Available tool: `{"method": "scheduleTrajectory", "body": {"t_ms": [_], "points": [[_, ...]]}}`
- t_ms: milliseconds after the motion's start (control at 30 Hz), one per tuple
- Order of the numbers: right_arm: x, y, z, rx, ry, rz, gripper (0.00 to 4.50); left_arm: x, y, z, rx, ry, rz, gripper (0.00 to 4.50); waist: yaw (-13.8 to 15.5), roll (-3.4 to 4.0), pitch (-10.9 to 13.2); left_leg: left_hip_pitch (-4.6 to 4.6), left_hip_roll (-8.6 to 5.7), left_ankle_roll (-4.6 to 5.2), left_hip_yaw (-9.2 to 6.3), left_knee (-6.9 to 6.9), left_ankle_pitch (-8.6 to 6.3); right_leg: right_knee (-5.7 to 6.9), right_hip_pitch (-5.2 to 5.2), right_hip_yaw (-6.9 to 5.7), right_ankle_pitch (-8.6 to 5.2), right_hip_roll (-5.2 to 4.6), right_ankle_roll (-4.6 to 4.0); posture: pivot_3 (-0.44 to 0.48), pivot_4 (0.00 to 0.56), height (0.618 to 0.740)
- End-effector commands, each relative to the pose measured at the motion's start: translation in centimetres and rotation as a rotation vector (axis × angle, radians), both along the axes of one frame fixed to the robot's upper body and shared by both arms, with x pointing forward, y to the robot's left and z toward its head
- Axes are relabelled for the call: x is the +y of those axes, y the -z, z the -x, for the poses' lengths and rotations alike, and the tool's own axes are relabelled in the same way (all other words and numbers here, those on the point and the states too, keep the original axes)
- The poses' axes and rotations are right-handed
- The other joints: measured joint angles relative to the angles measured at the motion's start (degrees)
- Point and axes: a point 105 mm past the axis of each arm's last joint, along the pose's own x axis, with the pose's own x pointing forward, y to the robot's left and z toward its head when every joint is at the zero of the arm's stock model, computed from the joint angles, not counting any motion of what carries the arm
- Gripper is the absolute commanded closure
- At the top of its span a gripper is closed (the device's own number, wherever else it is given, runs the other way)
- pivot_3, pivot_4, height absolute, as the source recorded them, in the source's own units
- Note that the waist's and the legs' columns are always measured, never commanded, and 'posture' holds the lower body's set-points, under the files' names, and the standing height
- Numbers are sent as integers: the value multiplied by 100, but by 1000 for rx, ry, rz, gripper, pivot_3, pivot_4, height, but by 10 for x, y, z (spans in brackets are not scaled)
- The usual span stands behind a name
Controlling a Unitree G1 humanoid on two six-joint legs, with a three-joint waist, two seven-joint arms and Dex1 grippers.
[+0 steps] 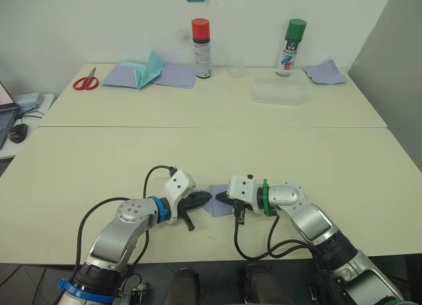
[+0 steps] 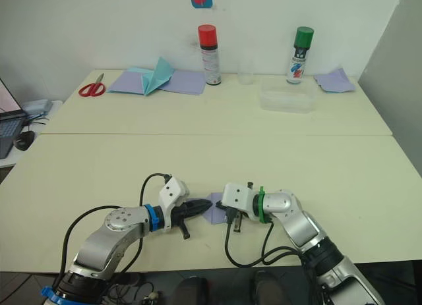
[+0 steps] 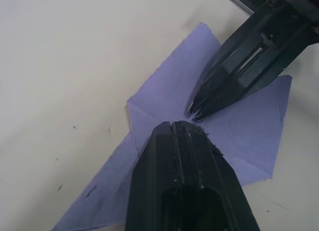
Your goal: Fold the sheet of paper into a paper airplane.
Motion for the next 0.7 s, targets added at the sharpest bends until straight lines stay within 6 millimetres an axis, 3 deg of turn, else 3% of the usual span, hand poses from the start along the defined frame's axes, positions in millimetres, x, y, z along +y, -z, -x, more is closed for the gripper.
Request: {"method": "scheduleTrajectory", "body": {"t_ms": [33,300,500,700], "points": [[-20,20,1,73,51,89,4433,9,19,3,60,-21,-66,4500,2,0,-1,0,0,0,0,0,0,0,0,0,0,0,0,0,150,740],[-55,16,0,98,134,106,4433,13,21,-1,60,-26,-78,4500,7,0,-5,5,0,0,-1,1,0,-1,0,2,-11,-4,-18,0,150,740],[-79,1,0,89,194,76,4433,13,23,0,68,-18,-78,4500,8,-2,-5,11,1,0,-6,3,0,-9,-1,5,-11,-12,-17,0,150,740],[-57,-41,7,40,109,-180,4433,12,23,0,68,-8,-78,4500,7,3,1,1,-1,0,-5,0,0,-8,0,5,-10,-10,-16,0,150,740]]}}
